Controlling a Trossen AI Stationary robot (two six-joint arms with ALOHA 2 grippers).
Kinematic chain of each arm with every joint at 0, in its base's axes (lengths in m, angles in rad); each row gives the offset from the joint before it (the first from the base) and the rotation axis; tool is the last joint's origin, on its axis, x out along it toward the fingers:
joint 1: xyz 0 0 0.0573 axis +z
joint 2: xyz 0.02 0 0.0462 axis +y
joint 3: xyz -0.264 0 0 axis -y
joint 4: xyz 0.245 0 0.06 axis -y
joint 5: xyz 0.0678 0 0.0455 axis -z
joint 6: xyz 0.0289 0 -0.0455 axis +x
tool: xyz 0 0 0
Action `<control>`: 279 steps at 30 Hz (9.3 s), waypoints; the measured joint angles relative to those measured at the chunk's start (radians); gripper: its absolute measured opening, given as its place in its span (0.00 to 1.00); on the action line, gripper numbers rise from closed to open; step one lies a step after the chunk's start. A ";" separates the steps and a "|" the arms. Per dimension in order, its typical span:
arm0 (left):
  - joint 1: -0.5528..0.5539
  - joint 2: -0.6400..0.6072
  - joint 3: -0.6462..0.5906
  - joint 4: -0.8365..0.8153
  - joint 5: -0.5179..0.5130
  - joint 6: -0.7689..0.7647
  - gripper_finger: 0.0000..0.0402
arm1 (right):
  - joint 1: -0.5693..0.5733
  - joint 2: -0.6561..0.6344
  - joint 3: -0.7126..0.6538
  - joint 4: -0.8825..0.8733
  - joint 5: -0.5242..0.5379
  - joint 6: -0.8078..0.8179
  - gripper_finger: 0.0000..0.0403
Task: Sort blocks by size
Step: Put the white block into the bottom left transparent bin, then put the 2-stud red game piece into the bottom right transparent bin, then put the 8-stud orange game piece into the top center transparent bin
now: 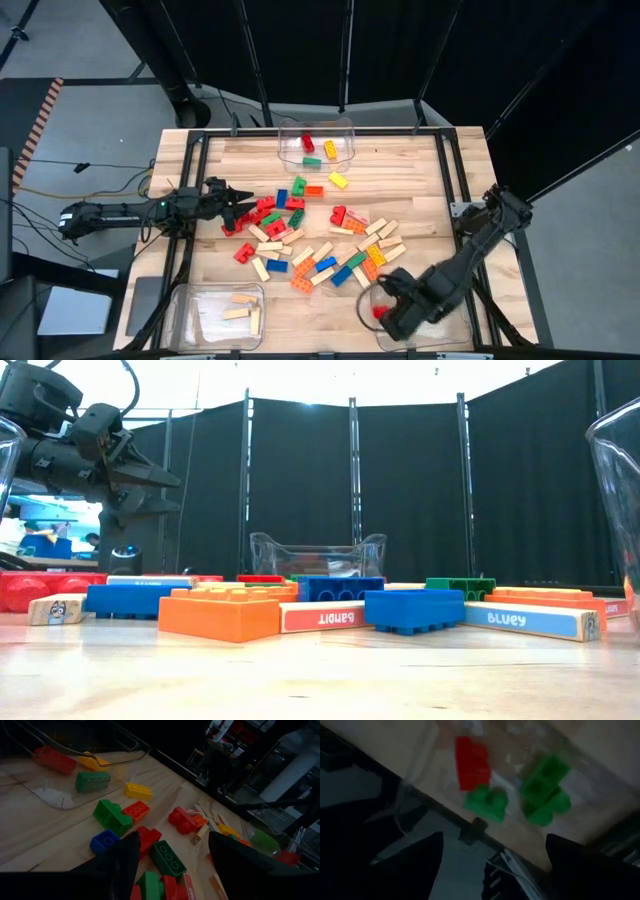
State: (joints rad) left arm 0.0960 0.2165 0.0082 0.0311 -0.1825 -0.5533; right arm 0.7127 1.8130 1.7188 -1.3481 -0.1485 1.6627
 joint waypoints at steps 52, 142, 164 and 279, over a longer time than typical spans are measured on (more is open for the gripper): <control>0.000 0.000 0.000 -0.001 0.000 0.005 0.61 | -0.847 -0.001 -0.662 0.711 0.138 -1.134 0.19; 0.000 0.013 0.000 -0.007 0.044 0.000 0.61 | -0.834 0.429 0.127 0.229 0.174 -1.053 0.63; 0.000 0.013 0.000 -0.007 0.028 0.003 0.61 | -0.830 0.343 -0.079 0.434 0.116 -0.988 0.43; 0.000 0.013 0.000 -0.007 -0.019 0.032 0.61 | -0.970 -0.017 -0.259 0.825 0.411 -1.345 0.38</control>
State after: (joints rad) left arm 0.0962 0.2295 0.0082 0.0242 -0.2020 -0.5209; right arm -0.2574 1.7962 1.4597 -0.5234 0.2620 0.3180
